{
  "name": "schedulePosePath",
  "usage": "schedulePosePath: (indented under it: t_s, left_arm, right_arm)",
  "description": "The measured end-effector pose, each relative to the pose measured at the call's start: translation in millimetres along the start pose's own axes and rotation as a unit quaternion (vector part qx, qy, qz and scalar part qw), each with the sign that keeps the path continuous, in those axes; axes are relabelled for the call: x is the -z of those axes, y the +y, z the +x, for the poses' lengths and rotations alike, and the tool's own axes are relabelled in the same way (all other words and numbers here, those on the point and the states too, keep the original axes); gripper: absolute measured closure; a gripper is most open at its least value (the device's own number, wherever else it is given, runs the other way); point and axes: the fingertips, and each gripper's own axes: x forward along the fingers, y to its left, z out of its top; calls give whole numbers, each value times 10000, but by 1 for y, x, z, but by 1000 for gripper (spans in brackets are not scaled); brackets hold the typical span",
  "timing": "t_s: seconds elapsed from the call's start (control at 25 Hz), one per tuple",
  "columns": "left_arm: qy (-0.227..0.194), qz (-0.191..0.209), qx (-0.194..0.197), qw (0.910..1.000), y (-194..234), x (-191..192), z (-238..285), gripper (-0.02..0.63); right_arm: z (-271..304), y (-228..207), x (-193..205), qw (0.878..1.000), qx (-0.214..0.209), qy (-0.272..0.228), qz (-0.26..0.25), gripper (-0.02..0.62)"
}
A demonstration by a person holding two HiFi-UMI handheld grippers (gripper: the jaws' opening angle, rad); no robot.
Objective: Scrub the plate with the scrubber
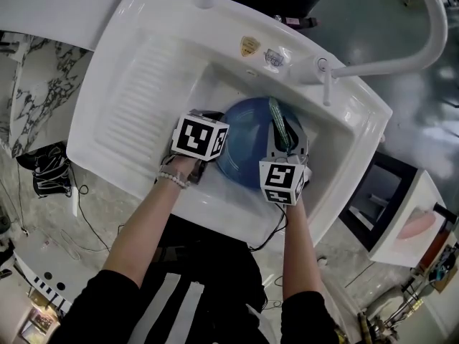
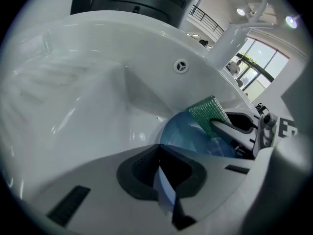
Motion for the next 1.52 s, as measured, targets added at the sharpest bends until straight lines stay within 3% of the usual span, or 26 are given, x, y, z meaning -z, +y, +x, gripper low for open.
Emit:
schedulePosePath:
  t_s: [0.24, 0.48, 0.92, 1.08, 1.52]
  left_arm:
    - [-71, 25, 53, 10000, -1, -3, 0, 606]
    - [-158, -113, 146, 9997, 0, -8, -2, 606]
    - [-156, -171, 172, 9996, 1, -7, -1, 606]
    - [-166, -147, 174, 9996, 1, -7, -1, 606]
    - [-223, -68, 205, 9995, 0, -10, -3, 606]
  right_arm:
    - [9, 31, -15, 9970, -519, -197, -542, 500]
    - [8, 56, -25, 9908, -1082, -392, -706, 500]
    - [-4, 77, -33, 9822, -1790, -533, -180, 500]
    - [-7, 68, -37, 9844, -1666, -570, -56, 500]
    - [-4, 7, -3, 9960, -666, 49, -594, 500]
